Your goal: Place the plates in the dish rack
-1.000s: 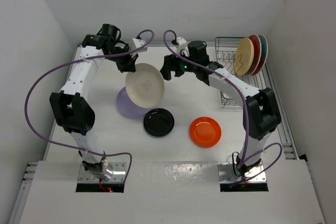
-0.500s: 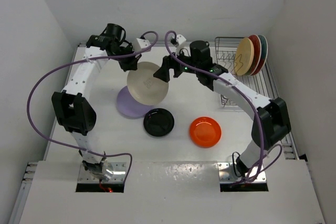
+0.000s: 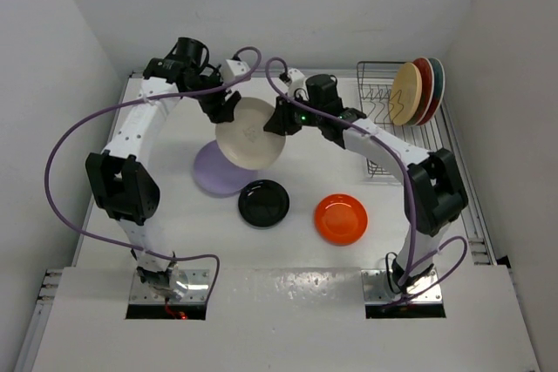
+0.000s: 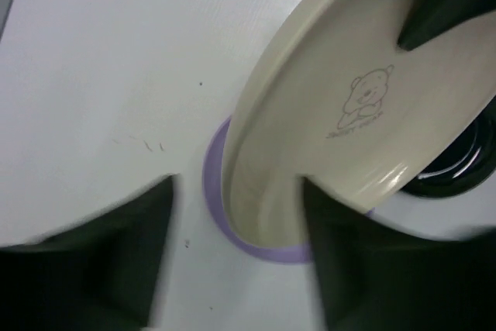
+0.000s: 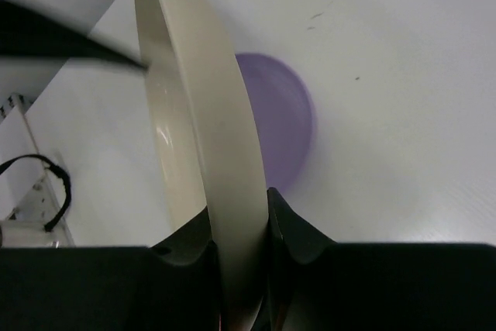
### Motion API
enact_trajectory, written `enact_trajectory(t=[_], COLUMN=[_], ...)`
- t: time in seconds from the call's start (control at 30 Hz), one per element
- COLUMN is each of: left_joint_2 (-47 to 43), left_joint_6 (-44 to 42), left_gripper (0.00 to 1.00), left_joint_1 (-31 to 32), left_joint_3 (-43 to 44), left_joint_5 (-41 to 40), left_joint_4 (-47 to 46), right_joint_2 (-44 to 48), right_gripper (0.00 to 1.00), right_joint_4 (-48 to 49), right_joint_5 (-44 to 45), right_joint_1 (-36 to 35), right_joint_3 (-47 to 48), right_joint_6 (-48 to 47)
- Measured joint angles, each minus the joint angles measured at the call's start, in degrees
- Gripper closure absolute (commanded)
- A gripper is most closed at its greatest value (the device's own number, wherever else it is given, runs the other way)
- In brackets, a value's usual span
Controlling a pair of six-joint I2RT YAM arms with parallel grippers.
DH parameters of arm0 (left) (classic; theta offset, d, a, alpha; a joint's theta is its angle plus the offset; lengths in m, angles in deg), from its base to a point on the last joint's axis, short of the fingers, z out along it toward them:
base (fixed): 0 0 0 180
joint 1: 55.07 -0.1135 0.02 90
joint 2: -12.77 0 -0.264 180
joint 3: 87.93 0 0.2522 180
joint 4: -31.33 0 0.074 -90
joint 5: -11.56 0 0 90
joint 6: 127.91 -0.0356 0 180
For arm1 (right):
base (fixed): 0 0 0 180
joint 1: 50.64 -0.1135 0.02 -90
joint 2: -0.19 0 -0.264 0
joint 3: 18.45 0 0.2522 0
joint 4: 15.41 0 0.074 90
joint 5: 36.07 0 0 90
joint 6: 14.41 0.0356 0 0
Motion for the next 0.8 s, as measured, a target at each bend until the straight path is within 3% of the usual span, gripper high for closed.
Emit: enact_trajectory(t=[0.2,0.43,0.6,0.8], left_joint_2=[0.0,0.0,0.2,3.6], left_joint_6=[8.5,15.3,15.7,15.6], left_gripper=[0.0,0.0,0.05,0.07], left_joint_1=[-1.4,-6.5,-6.6,-6.4], left_joint_3=[0.0,-0.4,-6.4,-11.0], left_joint_5=[-6.3,-17.2,-20.0,-21.4], left_joint_4=[-4.4,-10.7,-12.3,-11.9], right_joint_2=[5.7,11.3,8.3,1.2], right_gripper=[1.0,1.0,1.0,1.0], right_joint_4=[-0.4,-0.7,1.6,7.2], right_joint_5=[11.5,34.4,49.3,56.6], right_joint_1=[4.0,18.8,26.3,28.4], right_joint_3=[-0.3,3.5,5.7,5.8], right_joint_6=[-1.0,-8.9,-17.9,-25.2])
